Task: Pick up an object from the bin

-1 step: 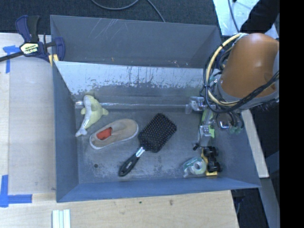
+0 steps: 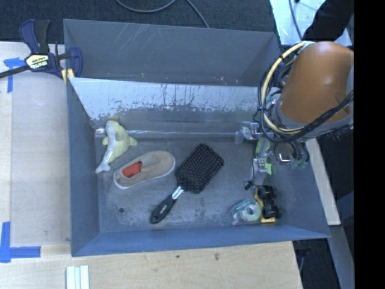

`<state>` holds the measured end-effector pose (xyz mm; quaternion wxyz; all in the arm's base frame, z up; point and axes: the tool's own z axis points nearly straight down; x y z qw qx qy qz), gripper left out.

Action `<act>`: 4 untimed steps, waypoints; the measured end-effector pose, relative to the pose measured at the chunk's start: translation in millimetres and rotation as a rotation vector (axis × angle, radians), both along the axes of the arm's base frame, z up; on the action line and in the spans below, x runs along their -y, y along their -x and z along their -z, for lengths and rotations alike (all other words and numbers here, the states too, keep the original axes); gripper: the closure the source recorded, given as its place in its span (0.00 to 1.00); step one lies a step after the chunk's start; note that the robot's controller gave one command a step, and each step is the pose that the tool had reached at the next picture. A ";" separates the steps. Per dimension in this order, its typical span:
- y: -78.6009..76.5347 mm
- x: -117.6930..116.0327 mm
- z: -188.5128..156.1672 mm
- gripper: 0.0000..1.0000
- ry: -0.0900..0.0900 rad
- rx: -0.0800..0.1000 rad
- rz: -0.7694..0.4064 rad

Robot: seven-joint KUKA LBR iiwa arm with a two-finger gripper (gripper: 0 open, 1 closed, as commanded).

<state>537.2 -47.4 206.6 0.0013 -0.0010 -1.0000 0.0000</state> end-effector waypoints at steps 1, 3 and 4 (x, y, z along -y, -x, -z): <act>3.2 10.7 31.5 0.00 0.001 0.011 -0.059; -23.0 -51.3 69.2 0.00 -0.002 0.009 -0.122; -52.1 -55.0 96.4 0.00 0.003 0.014 -0.296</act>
Offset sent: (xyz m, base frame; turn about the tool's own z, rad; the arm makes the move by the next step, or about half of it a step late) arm 0.0277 0.0893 -0.0945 -0.0383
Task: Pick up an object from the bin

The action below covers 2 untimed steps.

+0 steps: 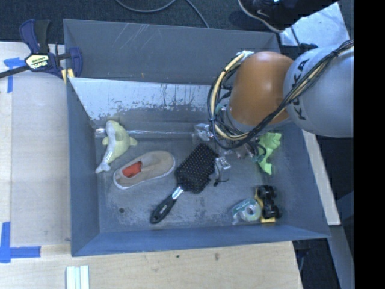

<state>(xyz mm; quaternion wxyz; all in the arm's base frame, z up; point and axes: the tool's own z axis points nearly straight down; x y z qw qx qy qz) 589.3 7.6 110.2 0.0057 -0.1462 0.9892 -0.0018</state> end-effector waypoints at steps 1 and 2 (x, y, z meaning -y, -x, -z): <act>8.6 -2.3 35.3 1.00 0.000 -0.006 -0.163; 8.3 -2.4 35.2 1.00 0.000 -0.005 -0.163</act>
Offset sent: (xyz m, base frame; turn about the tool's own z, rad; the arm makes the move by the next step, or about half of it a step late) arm 0.0000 0.0000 0.0000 0.0000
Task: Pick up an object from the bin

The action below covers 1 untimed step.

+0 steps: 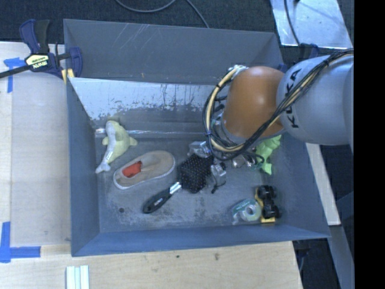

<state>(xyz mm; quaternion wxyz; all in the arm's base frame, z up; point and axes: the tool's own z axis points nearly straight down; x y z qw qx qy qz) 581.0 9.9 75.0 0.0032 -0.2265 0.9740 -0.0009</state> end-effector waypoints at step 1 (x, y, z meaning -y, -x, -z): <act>0.0 0.0 0.0 1.00 0.000 0.000 0.000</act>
Offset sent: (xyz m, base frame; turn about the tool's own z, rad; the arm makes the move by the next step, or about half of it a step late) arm 0.0044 0.0170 0.1291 0.0068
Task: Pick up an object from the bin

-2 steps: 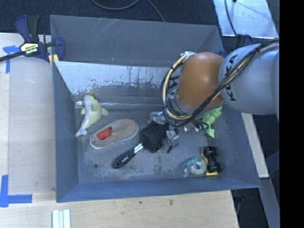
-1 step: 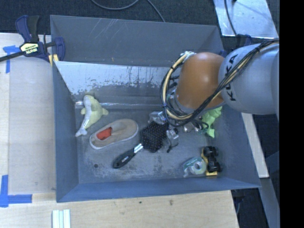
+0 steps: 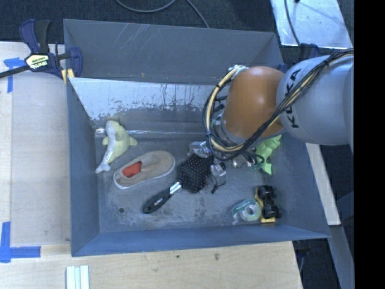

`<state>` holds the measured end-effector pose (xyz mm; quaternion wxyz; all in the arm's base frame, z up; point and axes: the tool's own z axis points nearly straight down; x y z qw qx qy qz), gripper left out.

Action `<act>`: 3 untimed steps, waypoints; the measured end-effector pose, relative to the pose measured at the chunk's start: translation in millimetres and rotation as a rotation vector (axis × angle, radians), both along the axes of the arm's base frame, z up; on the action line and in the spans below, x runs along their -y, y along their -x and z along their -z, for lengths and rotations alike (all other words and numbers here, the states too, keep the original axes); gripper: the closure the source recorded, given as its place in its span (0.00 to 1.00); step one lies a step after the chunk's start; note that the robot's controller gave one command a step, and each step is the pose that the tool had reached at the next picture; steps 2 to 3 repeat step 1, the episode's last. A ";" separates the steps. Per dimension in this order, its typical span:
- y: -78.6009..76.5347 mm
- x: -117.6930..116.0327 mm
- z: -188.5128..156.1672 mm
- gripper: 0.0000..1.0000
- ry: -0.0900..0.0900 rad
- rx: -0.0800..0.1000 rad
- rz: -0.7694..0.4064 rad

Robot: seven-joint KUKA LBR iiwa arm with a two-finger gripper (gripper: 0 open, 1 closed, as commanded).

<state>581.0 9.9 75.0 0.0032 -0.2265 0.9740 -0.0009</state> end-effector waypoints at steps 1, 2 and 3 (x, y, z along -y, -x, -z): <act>-4.9 -16.4 -128.8 1.00 0.000 0.002 0.007; -4.9 -16.4 -128.8 1.00 0.000 0.002 0.007; -4.9 -16.4 -128.8 1.00 0.000 0.002 0.007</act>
Offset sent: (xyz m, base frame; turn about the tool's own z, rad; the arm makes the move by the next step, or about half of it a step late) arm 0.0000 0.0000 0.0000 0.0000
